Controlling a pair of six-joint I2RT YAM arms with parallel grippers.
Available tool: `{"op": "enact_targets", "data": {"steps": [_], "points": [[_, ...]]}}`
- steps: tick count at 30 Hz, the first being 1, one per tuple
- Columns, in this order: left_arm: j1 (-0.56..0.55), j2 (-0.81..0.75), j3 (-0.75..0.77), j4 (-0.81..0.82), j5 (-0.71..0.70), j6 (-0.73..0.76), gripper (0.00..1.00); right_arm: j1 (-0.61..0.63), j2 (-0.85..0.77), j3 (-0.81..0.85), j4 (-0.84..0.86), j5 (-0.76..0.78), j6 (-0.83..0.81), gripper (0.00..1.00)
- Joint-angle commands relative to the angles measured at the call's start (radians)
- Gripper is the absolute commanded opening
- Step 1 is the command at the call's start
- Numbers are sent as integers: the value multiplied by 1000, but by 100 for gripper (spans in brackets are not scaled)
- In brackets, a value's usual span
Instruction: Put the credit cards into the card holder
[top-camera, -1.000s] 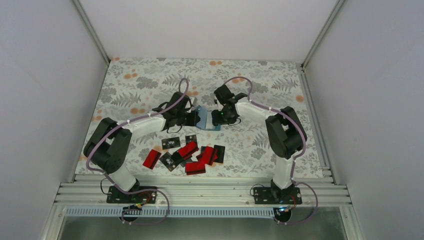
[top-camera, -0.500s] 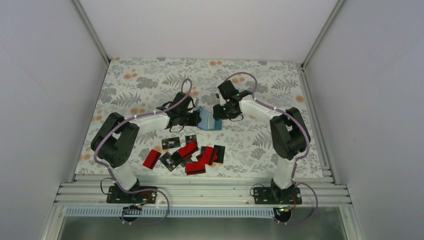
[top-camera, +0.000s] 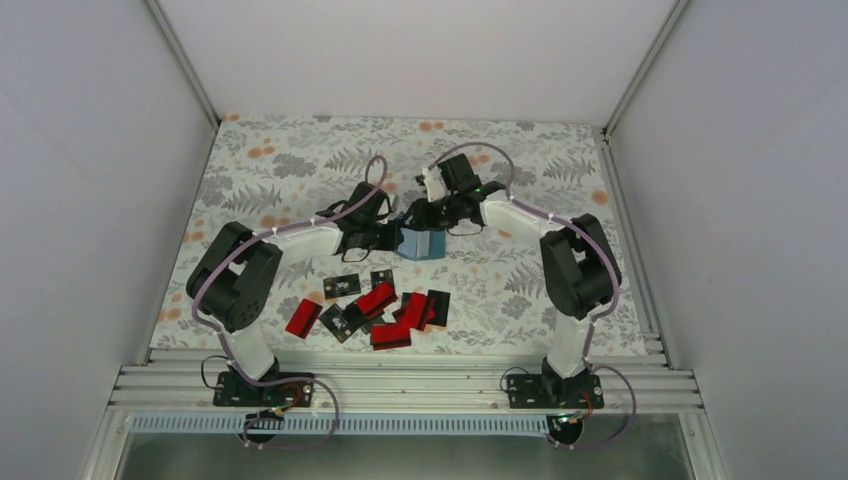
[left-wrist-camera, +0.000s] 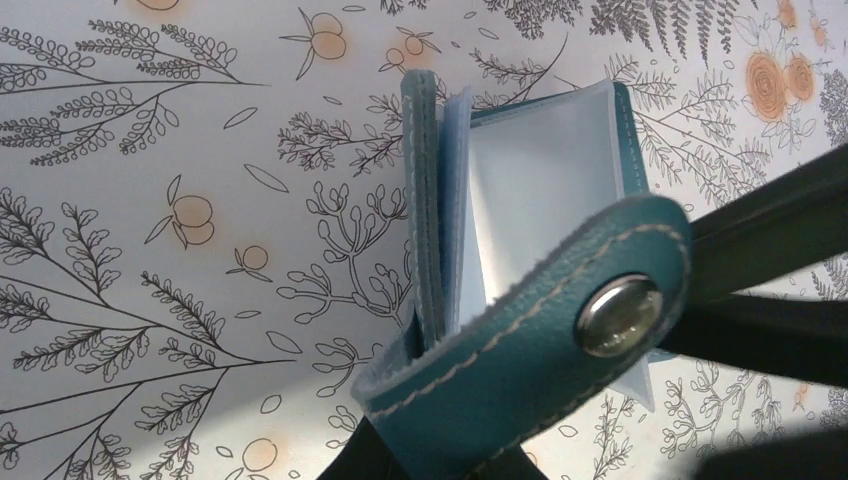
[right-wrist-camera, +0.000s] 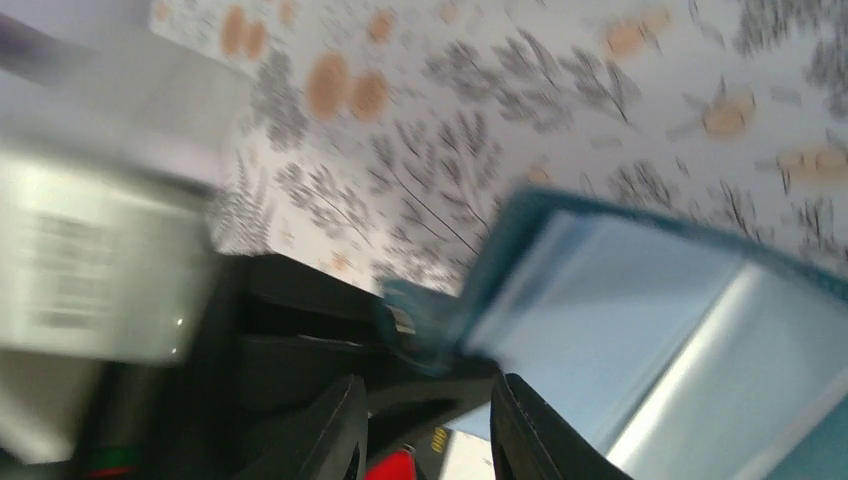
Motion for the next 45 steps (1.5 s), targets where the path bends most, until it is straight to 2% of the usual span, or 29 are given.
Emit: {"op": "enact_targets", "data": {"steps": [1,9,18,28,34,37,45], "points": [[-4,20,21,7,-17,7,2,-28,43,-60,16,-19,36,31],[-2,46,27,21,-20,11,2,-76,84,-141,54,-21,31,30],[16,73,30,19,-26,55,3,-112,76,-195,34,175,4,27],[21,83,63,-79,-129,110,33,-116,58,-170,9,70,13,27],[17,35,75,-130,-169,131,56,-116,31,-131,-19,45,26,27],[10,16,77,-144,-180,142,61,-116,12,-113,-27,13,37,28],[-38,-60,65,-168,-221,161,64,-115,-42,-87,-58,10,47,28]]}}
